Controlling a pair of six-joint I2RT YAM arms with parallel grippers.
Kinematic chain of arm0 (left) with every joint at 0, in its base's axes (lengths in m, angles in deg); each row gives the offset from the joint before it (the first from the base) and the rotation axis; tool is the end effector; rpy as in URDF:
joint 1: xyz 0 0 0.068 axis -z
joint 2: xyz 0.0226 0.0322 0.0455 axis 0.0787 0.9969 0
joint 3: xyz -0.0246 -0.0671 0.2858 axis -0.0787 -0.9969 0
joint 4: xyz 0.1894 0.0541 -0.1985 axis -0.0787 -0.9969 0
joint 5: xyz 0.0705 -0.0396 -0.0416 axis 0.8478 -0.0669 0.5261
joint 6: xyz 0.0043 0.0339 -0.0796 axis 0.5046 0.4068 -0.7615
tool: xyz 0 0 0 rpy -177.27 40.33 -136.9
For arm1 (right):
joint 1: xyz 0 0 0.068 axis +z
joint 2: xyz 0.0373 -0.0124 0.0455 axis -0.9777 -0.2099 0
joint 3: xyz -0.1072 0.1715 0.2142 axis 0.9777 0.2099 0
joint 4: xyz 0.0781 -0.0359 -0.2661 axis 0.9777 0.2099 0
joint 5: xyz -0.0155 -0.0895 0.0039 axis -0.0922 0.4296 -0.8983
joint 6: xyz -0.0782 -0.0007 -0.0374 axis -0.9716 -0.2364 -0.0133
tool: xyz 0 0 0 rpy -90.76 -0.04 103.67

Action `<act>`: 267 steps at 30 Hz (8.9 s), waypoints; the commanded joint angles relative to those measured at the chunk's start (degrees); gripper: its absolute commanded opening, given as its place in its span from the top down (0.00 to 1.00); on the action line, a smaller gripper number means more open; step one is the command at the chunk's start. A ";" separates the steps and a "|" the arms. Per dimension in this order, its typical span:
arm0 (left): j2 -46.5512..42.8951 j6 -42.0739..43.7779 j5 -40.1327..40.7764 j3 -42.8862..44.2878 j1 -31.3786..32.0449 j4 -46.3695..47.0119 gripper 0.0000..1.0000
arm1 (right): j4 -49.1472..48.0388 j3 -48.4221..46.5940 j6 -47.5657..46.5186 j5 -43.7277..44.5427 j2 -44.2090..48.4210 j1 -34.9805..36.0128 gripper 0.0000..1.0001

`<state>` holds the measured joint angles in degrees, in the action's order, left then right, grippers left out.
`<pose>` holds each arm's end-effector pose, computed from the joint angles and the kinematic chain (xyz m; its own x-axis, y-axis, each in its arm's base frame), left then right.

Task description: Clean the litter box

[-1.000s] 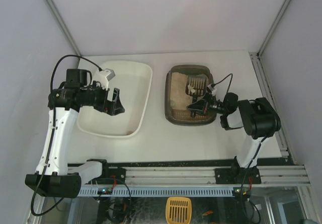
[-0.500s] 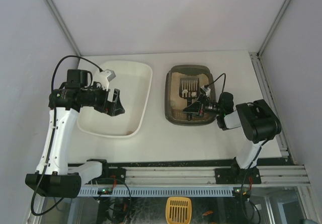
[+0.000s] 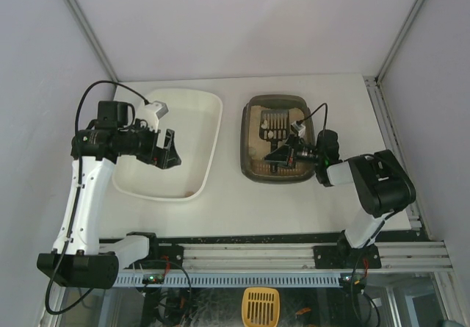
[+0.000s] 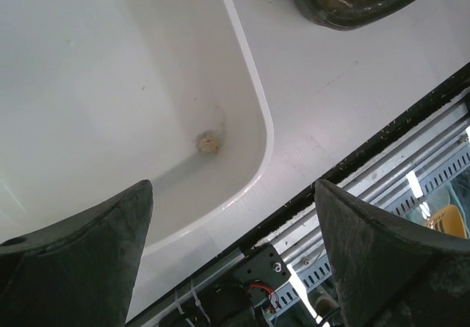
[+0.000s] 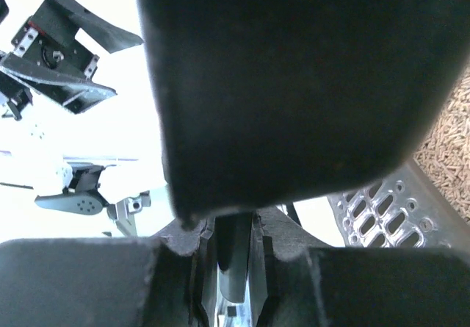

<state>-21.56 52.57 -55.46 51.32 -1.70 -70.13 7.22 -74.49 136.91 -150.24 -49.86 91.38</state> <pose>0.2189 -0.0480 0.3740 -0.7255 0.2416 -0.6445 0.5020 0.8263 -0.2553 0.3027 0.1422 0.1600 -0.9590 0.2317 -0.1633 -0.1415 0.1079 0.9840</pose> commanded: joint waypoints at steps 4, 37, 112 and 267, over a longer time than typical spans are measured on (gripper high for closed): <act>0.00 -2.32 1.52 3.64 -1.86 1.50 0.00 | 23.50 -7.83 -14.52 7.47 8.27 7.64 1.00; -1.77 -8.60 0.11 15.29 -29.63 4.70 0.01 | 114.37 -80.78 -50.66 87.73 -20.91 51.99 1.00; 32.91 -77.43 8.73 10.08 17.30 40.58 0.00 | 147.87 -82.75 -38.89 56.27 -21.71 6.19 1.00; 6.00 -24.22 6.48 -8.27 -6.13 18.67 0.03 | 69.24 -41.35 -45.28 -4.36 -18.74 -1.39 1.00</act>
<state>-13.21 25.64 -51.41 39.46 -8.11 -48.82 80.79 -115.84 87.34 -152.21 -72.46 91.58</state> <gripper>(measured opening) 0.971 0.139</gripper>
